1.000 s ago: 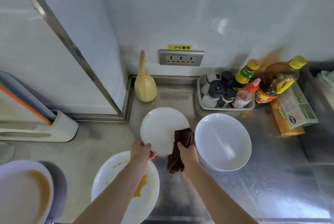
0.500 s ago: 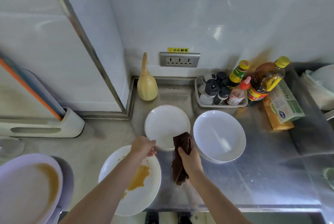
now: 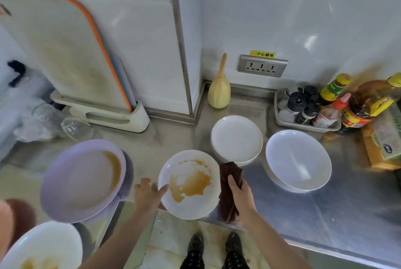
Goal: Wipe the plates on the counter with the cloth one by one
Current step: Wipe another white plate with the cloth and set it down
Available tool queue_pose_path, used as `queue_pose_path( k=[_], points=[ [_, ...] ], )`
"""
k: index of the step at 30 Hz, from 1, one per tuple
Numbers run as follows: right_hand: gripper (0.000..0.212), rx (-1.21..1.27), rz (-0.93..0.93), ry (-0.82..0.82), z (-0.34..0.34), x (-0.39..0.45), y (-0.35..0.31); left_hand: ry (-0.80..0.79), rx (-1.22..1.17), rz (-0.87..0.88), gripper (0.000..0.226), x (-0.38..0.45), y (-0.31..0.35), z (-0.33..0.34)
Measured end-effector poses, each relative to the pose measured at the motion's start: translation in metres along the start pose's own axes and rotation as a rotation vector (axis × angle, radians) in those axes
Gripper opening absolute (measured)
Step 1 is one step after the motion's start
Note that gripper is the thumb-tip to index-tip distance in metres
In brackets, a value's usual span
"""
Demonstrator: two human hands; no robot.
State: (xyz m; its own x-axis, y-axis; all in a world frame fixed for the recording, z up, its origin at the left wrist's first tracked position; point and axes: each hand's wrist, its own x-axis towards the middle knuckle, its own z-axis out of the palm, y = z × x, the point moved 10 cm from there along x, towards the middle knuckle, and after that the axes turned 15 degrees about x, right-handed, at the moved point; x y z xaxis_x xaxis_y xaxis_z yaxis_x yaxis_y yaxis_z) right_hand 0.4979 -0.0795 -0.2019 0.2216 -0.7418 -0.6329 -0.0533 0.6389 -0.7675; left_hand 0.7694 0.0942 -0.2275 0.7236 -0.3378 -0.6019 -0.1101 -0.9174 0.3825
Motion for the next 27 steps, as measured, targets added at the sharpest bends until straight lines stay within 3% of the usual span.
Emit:
queue_pose_path(
  k=[1,4,5,10,17,19,21,24,27],
  points=[
    [0.021,0.026,0.006,0.008,0.004,-0.002,0.005,-0.042,-0.058,-0.015,0.089,0.0,-0.005,0.006],
    [0.022,0.133,0.027,0.047,0.013,-0.005,0.019,-0.188,-0.33,-0.041,0.04,-0.031,0.01,0.013],
    [0.023,0.158,0.032,0.064,0.014,-0.005,0.023,-0.235,-0.41,-0.044,0.036,-0.035,0.012,0.018],
    [0.028,0.21,-0.021,0.144,0.027,-0.018,0.029,-0.33,-0.643,0.108,0.066,-0.045,0.038,0.014],
    [0.021,0.339,-0.136,0.171,0.048,-0.042,-0.02,-0.411,-0.975,0.355,0.045,-0.057,0.111,-0.033],
    [0.02,0.261,-0.159,0.15,0.053,-0.047,-0.039,-0.368,-0.986,0.391,0.037,-0.06,0.123,-0.044],
    [0.019,0.034,-0.234,0.189,0.052,-0.053,-0.06,-0.334,-0.965,0.418,0.034,-0.059,0.132,-0.052],
    [0.026,-0.382,-0.464,0.294,0.051,-0.067,-0.102,-0.307,-0.918,0.45,0.049,-0.055,0.141,-0.056],
    [0.034,-0.639,-0.654,0.125,0.091,-0.079,-0.135,-0.329,-0.901,0.425,0.064,-0.056,0.149,-0.05]
  ],
)
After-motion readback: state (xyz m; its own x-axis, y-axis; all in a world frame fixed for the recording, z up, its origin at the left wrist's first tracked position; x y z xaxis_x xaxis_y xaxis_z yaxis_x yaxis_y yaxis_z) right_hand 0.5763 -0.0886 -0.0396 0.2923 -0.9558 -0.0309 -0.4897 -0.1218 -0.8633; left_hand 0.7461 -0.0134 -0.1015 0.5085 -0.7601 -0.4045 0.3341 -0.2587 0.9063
